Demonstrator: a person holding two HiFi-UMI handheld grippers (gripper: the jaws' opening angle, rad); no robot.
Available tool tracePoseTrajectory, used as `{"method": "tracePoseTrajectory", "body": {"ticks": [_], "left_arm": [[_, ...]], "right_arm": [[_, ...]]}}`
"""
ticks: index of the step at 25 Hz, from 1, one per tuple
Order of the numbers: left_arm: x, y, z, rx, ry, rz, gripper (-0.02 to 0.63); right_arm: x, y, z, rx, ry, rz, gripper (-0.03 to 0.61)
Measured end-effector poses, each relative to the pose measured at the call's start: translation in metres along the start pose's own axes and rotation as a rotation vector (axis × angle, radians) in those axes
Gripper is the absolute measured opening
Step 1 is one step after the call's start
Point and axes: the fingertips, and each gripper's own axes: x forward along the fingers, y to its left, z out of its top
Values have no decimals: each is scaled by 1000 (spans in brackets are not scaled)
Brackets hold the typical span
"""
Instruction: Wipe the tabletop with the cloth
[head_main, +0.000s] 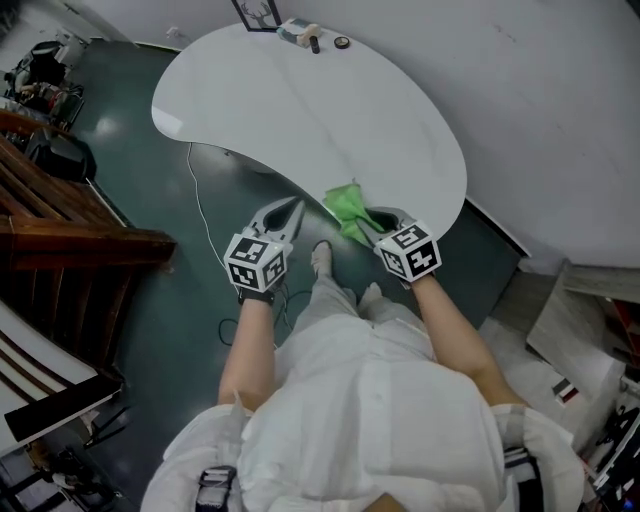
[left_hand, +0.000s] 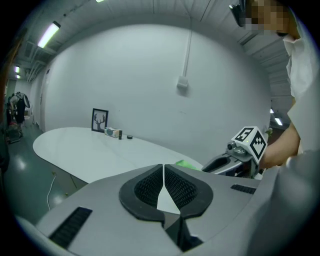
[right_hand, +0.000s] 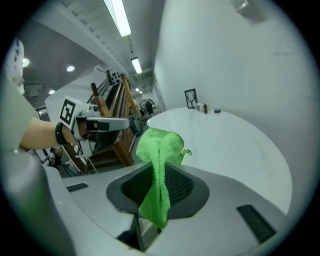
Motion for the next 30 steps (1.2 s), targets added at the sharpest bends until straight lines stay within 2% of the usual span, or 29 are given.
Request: {"method": "tracePoseTrajectory", "body": {"ticks": [9,14,22,30], "left_arm": [[-30,24,49,15,-96,89,20],[-37,29,87,41,-168,114,20],[-46,12,126,92,-235,107,20],[-52,0,127,98,-248,119,20]], "right_arm": [[-118,-95,48,21,-217,-332,69],[-176,-121,67,0,-297,-473,69],[-227,-120,78,-28,-367,-553,69],[-243,-119,71,-29,-377,-559,69]]}}
